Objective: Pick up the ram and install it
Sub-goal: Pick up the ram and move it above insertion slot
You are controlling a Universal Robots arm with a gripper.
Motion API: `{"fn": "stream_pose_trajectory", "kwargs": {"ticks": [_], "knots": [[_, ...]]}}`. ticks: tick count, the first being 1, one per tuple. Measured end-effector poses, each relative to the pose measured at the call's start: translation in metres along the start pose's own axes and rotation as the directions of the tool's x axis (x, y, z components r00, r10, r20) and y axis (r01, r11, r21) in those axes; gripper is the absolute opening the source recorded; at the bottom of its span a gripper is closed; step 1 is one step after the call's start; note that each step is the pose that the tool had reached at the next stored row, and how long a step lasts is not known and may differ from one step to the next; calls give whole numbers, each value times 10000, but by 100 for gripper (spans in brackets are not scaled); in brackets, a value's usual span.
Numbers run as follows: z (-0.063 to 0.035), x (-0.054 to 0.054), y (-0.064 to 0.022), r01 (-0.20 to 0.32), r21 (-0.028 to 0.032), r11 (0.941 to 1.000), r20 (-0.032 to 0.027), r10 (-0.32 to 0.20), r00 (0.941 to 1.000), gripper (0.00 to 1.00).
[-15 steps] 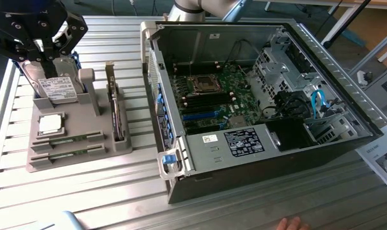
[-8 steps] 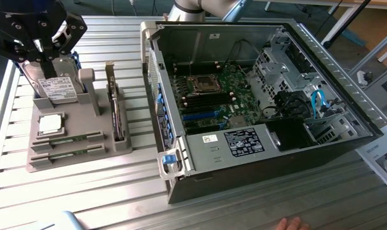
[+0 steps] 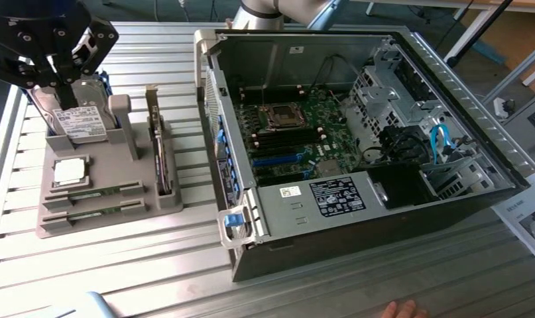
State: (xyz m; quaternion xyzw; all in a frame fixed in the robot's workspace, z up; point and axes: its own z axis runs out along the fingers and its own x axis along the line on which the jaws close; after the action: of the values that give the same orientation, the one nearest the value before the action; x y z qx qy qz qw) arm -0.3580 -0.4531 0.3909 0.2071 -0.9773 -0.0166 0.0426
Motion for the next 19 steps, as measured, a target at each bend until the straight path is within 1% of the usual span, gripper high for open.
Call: {"fn": "stream_pose_trajectory", "kwargs": {"ticks": [1, 2, 6, 8, 10, 13, 14, 15, 18, 19], "knots": [[0, 0, 0, 106, 6, 9999, -11, -106, 9999, 10], [0, 0, 0, 375, 19, 9993, -39, -374, 9993, 10], [0, 0, 0, 851, 43, 9964, -88, -850, 9963, 10], [0, 0, 0, 1267, 62, 9919, -131, -1267, 9919, 10], [0, 0, 0, 1528, 73, 9882, -158, -1527, 9882, 10], [0, 0, 0, 2157, 96, 9764, -227, -2154, 9763, 10], [0, 0, 0, 2459, 107, 9692, -259, -2455, 9690, 10], [0, 0, 0, 2632, 113, 9647, -277, -2629, 9644, 10], [0, 0, 0, 3018, 124, 9533, -320, -3013, 9530, 10], [0, 0, 0, 3176, 128, 9481, -338, -3171, 9478, 10]]}}
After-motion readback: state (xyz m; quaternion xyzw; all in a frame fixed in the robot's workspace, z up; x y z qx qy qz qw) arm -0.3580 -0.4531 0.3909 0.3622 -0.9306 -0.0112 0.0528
